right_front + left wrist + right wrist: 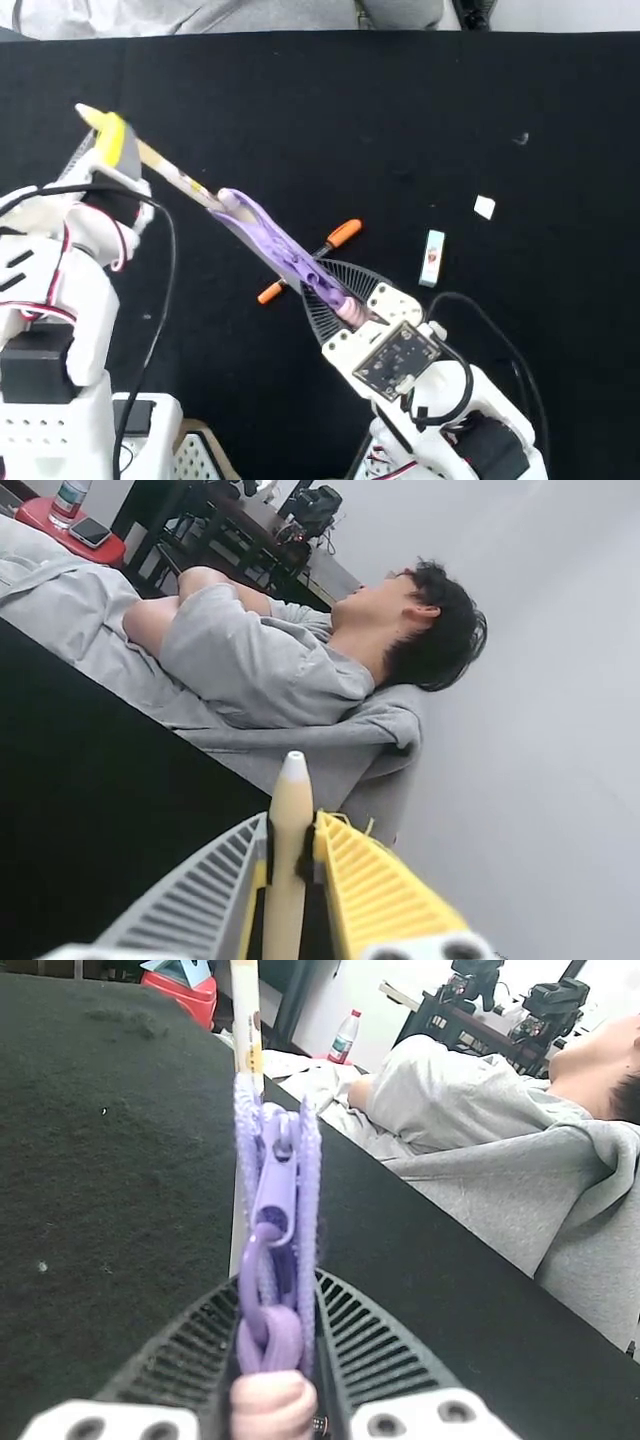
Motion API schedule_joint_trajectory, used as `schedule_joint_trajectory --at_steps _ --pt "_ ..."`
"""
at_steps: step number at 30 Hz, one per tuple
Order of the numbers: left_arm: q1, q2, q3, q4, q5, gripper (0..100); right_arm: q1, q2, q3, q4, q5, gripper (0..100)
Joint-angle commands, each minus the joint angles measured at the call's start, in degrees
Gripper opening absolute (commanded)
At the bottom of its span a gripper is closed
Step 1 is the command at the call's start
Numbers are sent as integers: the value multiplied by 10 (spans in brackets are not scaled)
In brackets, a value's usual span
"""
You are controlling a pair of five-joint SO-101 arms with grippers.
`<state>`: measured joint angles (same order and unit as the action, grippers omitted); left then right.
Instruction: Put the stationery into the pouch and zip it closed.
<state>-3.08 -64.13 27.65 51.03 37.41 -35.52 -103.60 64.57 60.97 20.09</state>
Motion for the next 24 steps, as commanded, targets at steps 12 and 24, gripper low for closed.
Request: schedule_joint_trajectory --at_steps 12,24 --pt "121 -10 64 -53 1 29 -6 -85 -28 -20 -5 11" --pt "271 -55 154 -117 -27 29 -5 -85 -28 -20 -4 11"
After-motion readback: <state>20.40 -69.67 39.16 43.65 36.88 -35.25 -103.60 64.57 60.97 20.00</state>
